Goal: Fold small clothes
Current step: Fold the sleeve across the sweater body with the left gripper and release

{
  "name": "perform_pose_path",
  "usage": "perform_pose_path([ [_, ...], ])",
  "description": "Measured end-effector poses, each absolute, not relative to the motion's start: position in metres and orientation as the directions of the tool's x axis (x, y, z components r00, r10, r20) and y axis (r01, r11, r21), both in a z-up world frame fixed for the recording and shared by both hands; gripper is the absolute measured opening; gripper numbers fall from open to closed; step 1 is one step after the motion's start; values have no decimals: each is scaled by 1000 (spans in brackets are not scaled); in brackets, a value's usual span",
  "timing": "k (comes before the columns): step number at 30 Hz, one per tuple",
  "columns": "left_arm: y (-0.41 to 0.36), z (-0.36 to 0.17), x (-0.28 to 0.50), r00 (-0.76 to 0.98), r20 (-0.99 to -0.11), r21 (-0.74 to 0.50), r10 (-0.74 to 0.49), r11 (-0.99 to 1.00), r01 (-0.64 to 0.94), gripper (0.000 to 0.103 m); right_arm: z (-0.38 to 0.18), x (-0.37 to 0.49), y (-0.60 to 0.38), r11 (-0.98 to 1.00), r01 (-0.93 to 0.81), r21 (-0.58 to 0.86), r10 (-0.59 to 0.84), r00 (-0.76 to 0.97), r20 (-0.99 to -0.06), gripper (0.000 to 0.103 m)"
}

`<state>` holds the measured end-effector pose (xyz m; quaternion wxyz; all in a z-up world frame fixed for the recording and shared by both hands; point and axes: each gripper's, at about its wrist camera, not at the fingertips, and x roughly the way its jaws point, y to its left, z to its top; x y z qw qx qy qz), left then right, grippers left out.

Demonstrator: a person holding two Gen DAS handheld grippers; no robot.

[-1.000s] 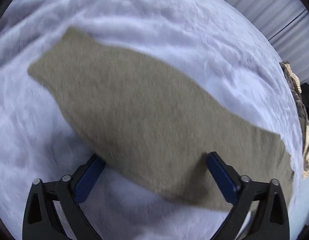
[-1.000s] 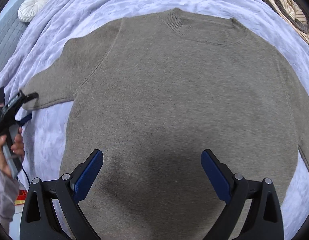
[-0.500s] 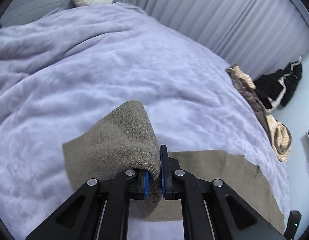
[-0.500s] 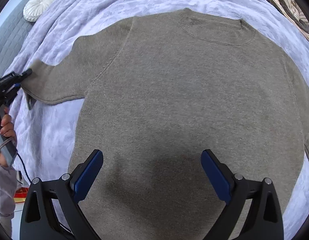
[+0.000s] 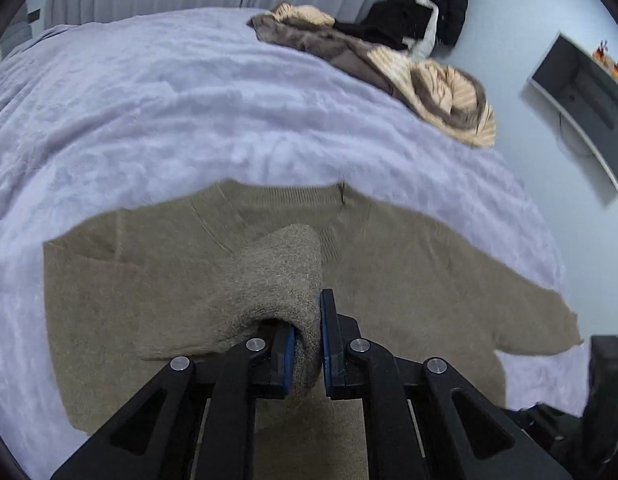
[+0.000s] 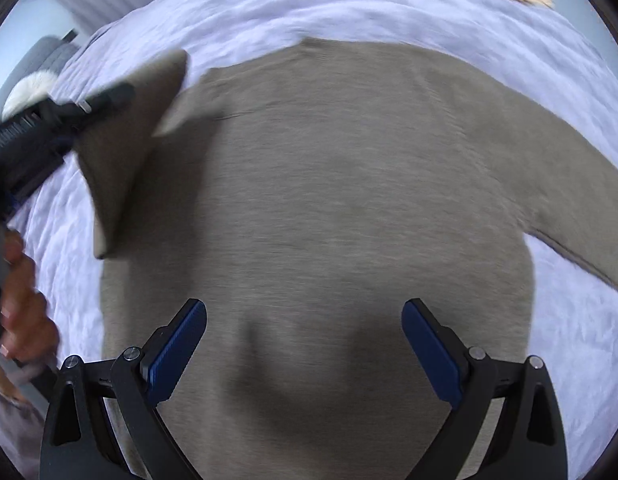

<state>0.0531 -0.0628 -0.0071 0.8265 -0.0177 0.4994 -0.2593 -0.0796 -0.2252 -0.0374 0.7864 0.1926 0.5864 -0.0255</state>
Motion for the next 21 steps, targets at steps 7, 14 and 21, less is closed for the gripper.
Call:
perform_pose_path([
  [7,-52,-30,26,372,-874,-166,-313,911,377,86,-46,-88,-261,925,294,241,151,299,-942,99],
  [14,35,2,34,501,-851,-57,-158,976,211,86,-9,-29,-208,989,33,144,117,415,-902,99],
  [21,113,-47,97,349,-928,-121,-132,991,54,86,-19,32,-84,906,-340,-254,-53,503,-862,99],
])
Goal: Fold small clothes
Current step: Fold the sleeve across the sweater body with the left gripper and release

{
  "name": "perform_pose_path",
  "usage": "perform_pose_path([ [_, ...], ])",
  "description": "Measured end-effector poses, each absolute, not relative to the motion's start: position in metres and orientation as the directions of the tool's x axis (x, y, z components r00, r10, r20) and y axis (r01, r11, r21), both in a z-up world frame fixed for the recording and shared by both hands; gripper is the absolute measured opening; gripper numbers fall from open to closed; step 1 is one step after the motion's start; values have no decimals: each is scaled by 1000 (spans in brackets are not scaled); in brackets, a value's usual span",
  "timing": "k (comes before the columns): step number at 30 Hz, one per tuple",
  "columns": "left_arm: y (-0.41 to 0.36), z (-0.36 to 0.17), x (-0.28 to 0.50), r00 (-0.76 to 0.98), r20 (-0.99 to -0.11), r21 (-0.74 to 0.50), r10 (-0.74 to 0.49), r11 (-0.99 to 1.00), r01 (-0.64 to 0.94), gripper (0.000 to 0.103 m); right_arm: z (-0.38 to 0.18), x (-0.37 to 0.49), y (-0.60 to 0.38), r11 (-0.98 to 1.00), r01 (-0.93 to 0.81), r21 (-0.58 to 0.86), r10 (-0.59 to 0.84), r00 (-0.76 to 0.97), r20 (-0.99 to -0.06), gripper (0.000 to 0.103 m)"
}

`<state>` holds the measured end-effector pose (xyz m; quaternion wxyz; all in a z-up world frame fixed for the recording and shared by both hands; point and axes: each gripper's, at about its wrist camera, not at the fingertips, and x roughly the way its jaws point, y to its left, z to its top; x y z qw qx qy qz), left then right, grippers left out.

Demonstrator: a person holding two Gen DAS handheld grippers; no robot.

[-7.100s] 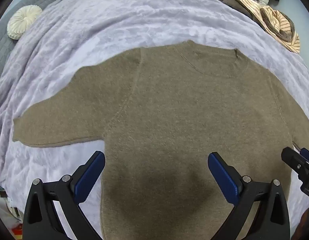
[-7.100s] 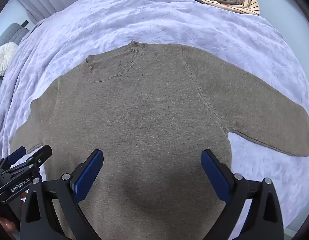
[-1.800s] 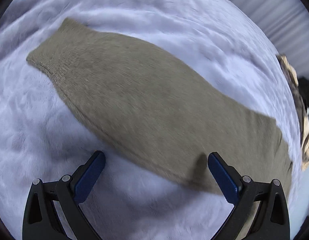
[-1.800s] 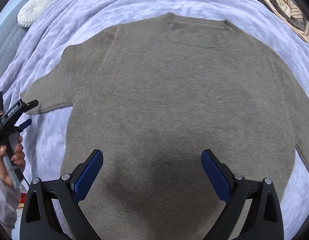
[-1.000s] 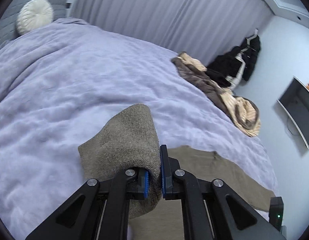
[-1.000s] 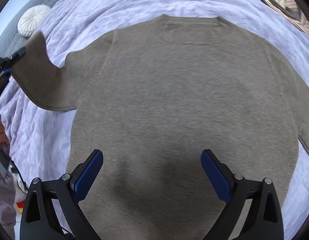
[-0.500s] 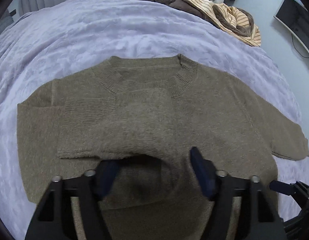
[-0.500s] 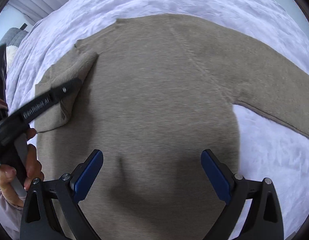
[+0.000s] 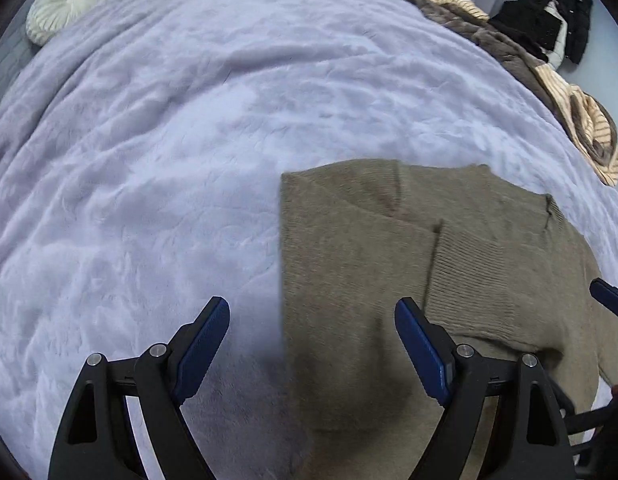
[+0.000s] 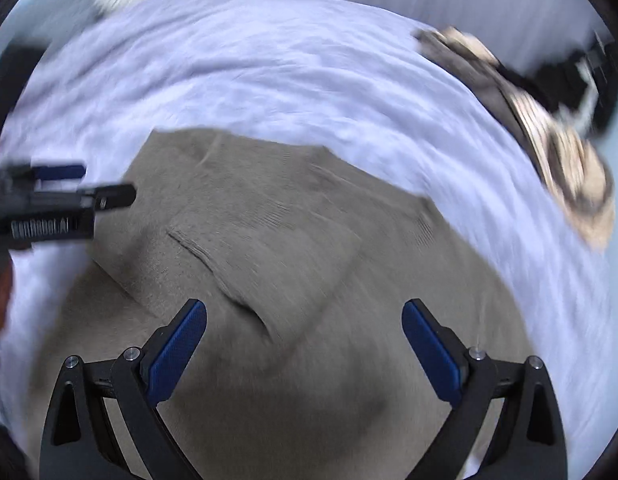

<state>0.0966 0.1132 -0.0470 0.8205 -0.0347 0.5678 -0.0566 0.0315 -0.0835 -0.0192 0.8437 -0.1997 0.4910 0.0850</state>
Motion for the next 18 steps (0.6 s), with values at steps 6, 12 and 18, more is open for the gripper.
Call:
perform_pose_path([
  [6,122,-82,128,286,-940,-198,-186,980,-11,60,-62,49,-63,799,-420,-431,-183,513,-839,43],
  [12,117,-77,129,295,-944,-153,-151,988,18,63,-13,38,-190,983,-18,183,159,585,-795,11],
  [18,116,-79,127,312,-940,-140,-136,990,9,64,-72,-23,-314,672,434,600,301,580,-757,77],
])
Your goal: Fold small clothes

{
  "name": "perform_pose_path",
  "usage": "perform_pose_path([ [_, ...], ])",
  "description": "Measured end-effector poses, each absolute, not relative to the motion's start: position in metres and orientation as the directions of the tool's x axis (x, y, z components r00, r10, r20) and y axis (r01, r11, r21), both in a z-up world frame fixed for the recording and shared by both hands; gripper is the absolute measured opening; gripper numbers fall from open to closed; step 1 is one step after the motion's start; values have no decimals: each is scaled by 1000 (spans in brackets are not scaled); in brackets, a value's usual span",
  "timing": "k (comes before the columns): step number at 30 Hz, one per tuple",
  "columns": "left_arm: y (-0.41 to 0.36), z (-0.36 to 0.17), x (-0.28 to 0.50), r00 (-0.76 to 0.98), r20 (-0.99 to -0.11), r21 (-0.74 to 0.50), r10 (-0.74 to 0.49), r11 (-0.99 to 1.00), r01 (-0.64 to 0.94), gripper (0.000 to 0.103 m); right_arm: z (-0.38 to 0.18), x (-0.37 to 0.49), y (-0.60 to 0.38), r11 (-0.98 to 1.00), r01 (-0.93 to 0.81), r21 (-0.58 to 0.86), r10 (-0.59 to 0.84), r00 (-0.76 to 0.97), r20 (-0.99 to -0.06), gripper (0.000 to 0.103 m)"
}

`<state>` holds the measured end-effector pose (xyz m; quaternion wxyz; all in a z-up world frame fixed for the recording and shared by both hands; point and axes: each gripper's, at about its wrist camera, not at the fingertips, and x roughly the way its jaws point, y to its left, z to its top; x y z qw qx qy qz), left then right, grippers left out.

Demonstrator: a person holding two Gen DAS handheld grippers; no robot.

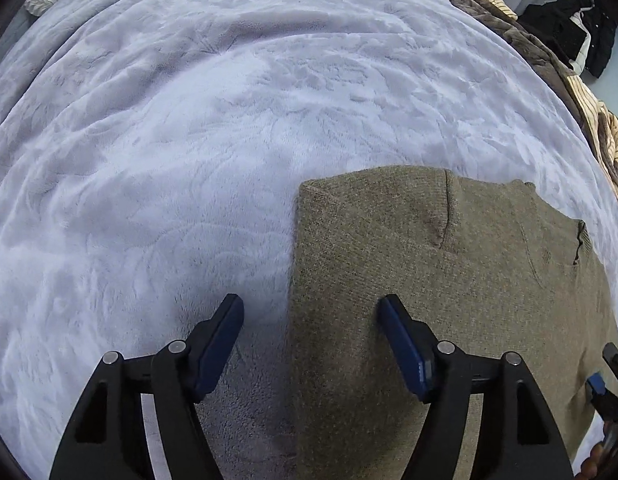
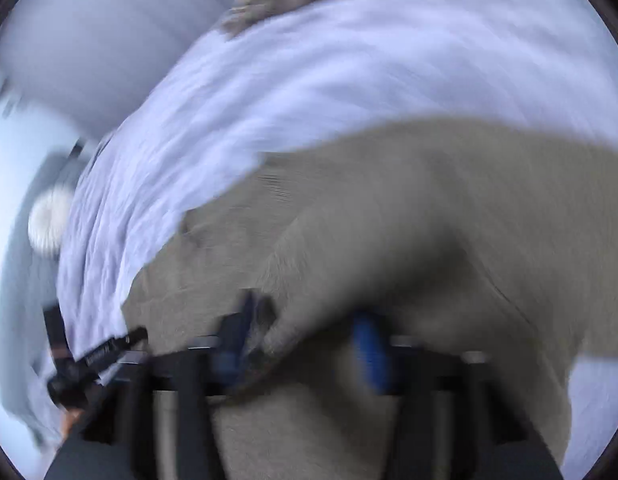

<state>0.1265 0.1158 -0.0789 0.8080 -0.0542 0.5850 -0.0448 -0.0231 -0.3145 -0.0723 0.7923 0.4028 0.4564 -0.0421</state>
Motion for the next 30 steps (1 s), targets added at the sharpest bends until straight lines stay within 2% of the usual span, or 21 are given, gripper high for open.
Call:
perform_pose_path([
  [1,115,-78,125,317,-938,-143,-141,990,19,43,-76,-32,-320,632,442,636,320,599,-734,77],
  [4,103,-72,119,326,-937,-115,-128,992,60,13,-79,-31,-327,584,453,674,340,618,-709,77],
  [5,94,-70,122,335,-936,-93,-111,993,71,10,-79,-27,-326,580,467,667,339,606,-720,72],
  [6,93,-66,121,346,-932,-87,-107,993,74,10,-78,-22,-325,586,468,662,343,597,-725,62],
  [7,92,-62,123,356,-928,-90,-110,993,70,10,-76,-17,-322,601,461,653,343,588,-732,18],
  [8,94,-59,125,364,-924,-99,-116,993,65,10,-64,-9,-319,652,436,620,319,583,-747,8],
  [12,101,-65,128,355,-928,-97,-111,994,56,10,-38,7,-309,755,324,571,278,630,-725,7],
  [15,102,-69,126,353,-931,-81,-90,996,40,10,-62,6,-321,754,386,532,263,564,-783,7],
  [16,103,-66,126,355,-931,-75,-83,997,35,13,-75,2,-324,747,417,517,270,520,-810,8],
  [17,105,-64,123,355,-933,-58,-65,998,32,19,-86,-4,-327,736,448,507,273,489,-829,8],
  [18,105,-62,120,360,-933,-16,-24,1000,25,36,-91,-10,-330,720,456,524,281,499,-820,9],
  [19,106,-59,115,375,-927,37,27,999,19,61,-91,-17,-332,707,458,539,286,512,-810,10],
  [20,106,-55,110,396,-917,68,56,998,17,70,-90,-24,-334,706,460,538,282,514,-810,14],
  [24,105,-41,86,414,-909,84,51,995,62,73,-81,-40,-334,731,453,510,274,490,-828,20],
  [28,92,-30,58,390,-921,35,-13,993,116,73,-73,-60,-334,735,439,517,293,482,-826,45],
  [30,76,-28,42,374,-927,26,-34,988,155,73,-69,-68,-335,731,438,523,301,481,-823,47],
])
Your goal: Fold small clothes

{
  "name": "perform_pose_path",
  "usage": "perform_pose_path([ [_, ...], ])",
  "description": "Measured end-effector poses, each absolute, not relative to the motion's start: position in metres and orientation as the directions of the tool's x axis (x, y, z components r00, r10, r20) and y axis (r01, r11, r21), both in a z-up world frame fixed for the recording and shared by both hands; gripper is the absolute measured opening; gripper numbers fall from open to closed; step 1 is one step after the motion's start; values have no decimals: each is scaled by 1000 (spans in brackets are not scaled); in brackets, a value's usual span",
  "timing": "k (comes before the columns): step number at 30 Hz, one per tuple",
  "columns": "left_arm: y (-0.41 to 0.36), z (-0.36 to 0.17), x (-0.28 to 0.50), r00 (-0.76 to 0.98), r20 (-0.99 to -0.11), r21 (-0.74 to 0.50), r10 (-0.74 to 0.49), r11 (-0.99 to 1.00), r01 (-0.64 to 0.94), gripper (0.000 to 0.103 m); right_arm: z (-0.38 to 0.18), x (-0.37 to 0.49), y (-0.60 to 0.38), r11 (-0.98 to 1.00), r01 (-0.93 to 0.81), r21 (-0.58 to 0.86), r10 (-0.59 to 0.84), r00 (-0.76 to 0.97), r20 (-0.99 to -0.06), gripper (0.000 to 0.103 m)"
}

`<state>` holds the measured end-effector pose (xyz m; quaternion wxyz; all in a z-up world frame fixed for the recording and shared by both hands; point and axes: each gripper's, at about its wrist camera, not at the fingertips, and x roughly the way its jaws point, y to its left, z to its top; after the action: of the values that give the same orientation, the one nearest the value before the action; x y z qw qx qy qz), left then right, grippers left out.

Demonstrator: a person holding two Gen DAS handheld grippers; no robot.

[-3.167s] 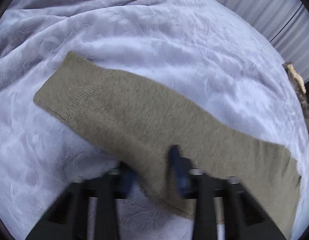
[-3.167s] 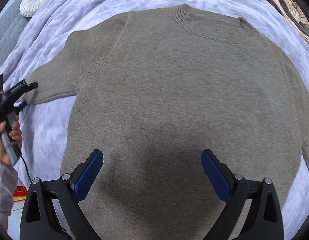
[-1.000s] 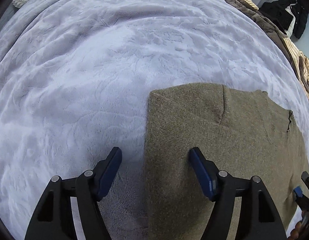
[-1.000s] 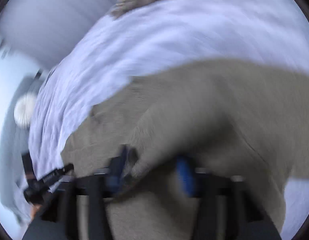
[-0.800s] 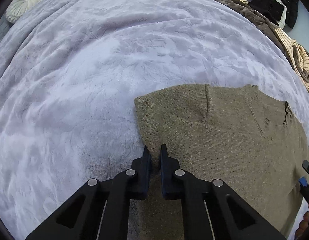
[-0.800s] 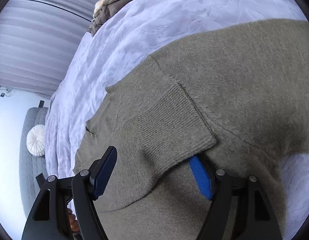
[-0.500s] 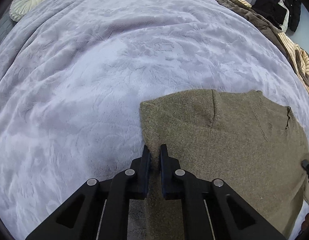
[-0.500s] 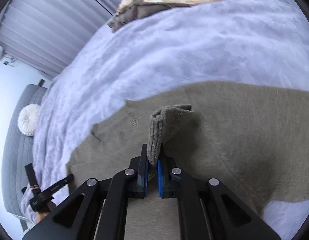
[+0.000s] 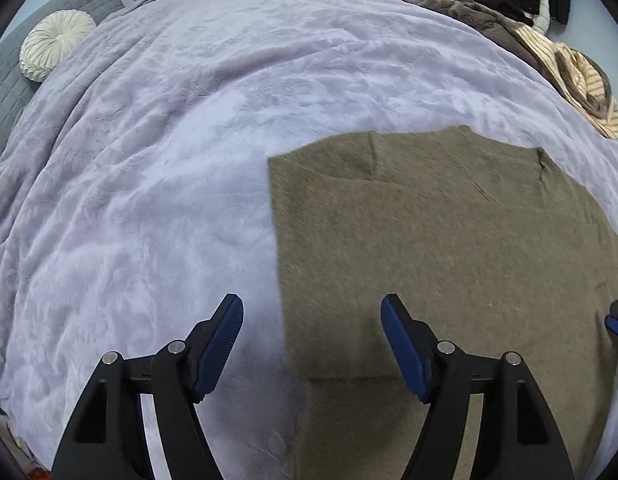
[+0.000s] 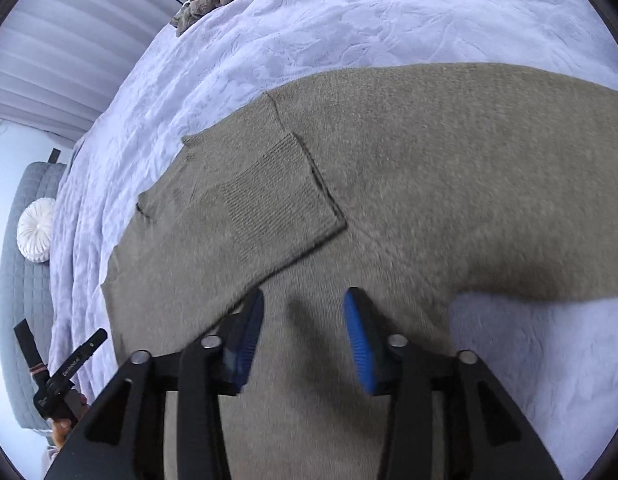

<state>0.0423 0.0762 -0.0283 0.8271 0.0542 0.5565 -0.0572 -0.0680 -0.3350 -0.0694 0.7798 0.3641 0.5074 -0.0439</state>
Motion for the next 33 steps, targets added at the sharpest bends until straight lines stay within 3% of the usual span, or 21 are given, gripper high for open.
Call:
perform_pose_path([
  [20,-71,-39,-37,226,-967,-20,-120,915,402,73,-68,-128,-360,682,479,553,334,468,-818,47],
  [27,-113,-40,-44,204,-969,-40,-142,899,436,73,-67,-160,-406,625,541,563,279,518,-808,52],
  [33,-141,-42,-47,191,-970,-48,-150,890,454,73,-71,-209,-472,433,642,633,175,629,-758,52],
])
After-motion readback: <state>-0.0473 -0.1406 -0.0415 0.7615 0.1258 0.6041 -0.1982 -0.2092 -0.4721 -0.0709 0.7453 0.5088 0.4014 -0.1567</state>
